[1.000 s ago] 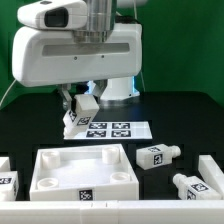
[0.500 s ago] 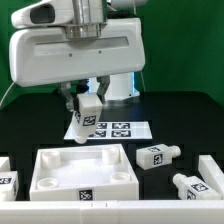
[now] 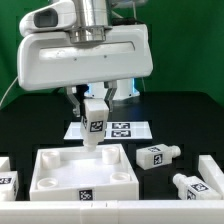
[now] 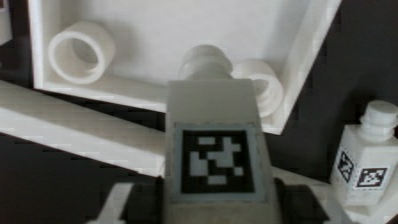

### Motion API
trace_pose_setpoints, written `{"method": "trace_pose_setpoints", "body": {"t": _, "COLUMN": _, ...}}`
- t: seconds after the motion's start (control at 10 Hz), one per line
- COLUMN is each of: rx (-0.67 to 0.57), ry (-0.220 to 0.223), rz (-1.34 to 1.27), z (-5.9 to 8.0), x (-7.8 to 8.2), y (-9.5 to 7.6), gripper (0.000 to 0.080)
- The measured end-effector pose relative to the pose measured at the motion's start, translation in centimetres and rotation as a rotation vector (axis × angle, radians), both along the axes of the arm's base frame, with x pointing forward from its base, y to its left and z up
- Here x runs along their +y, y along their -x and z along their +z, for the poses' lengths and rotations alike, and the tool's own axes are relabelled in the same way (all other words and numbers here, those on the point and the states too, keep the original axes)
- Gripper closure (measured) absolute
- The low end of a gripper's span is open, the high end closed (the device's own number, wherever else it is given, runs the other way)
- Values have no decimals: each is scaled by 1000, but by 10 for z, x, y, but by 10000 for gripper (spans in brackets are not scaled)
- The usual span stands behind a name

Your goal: Assemble one leg

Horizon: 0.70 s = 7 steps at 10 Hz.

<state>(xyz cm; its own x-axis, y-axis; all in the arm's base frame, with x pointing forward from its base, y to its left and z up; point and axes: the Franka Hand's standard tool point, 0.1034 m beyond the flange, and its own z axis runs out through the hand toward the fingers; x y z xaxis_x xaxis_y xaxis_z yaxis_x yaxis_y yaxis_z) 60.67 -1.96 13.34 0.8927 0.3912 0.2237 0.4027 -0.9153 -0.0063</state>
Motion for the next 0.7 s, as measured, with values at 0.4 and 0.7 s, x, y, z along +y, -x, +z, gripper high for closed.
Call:
{"method": "trace_pose_setpoints", "body": {"t": 0.4, "rx": 13, "ry": -28, "rz": -22, "z": -3, "x": 25, "y": -7, "gripper": 517}}
{"method": "trace_pose_setpoints", "body": {"t": 0.7, "rx": -17, "ry": -15, "rz": -7, "z": -4, "x": 21, "y": -11, "gripper": 517}}
